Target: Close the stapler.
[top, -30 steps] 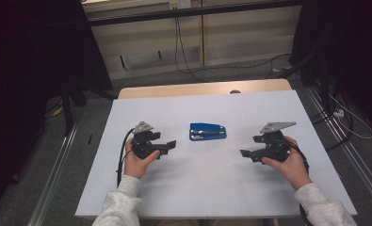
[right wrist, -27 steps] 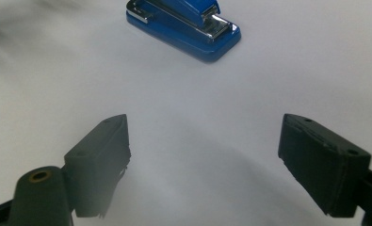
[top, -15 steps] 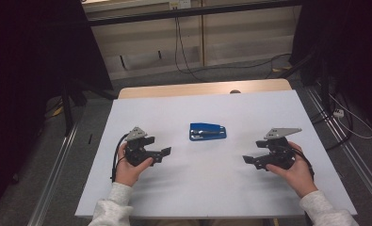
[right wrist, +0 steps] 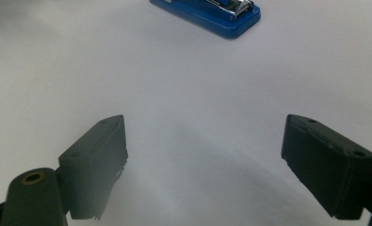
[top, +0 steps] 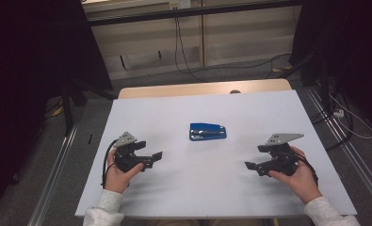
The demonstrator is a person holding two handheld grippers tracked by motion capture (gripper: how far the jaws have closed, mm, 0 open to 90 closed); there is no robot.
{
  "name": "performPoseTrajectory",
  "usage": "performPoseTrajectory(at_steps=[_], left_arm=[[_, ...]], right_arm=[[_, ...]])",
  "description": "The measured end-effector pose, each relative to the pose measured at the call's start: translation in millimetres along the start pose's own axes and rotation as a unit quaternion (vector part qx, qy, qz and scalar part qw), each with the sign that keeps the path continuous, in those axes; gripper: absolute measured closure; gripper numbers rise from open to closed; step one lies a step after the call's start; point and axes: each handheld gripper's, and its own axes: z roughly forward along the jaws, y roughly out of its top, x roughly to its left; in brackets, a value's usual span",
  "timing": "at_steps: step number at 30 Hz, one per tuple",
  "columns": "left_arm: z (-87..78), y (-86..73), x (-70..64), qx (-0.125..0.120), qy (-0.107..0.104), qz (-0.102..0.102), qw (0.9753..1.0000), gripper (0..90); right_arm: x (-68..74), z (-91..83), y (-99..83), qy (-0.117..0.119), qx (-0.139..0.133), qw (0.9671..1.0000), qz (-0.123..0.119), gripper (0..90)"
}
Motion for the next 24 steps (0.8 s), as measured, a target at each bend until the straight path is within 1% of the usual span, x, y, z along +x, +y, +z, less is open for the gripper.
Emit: performPoseTrajectory(at_steps=[5, 11, 16, 24], left_arm=[[-8.3, -2.3, 1.7, -0.005, 0.004, -0.002, 1.0, 11.5], [-17.0, -6.3, 3.6, -0.007, 0.01, -0.003, 0.9999, 11.0], [-20.9, -12.1, 4.4, 0.005, 0.011, 0.001, 0.9999, 11.0], [-28.5, -21.0, 4.7, 0.009, 0.01, 0.004, 0.9999, 10.8]], right_arm=[[-1.5, -2.2, -2.0, -0.005, 0.001, 1.0, 0.0, 14.1], [-3.5, -7.1, -5.3, -0.005, 0.002, 1.0, 0.002, 14.0], [-3.9, -10.4, -6.4, -0.007, 0.0, 1.0, 0.004, 13.8], [-4.1, -15.3, -9.5, -0.01, 0.0, 0.9999, 0.004, 13.8]])
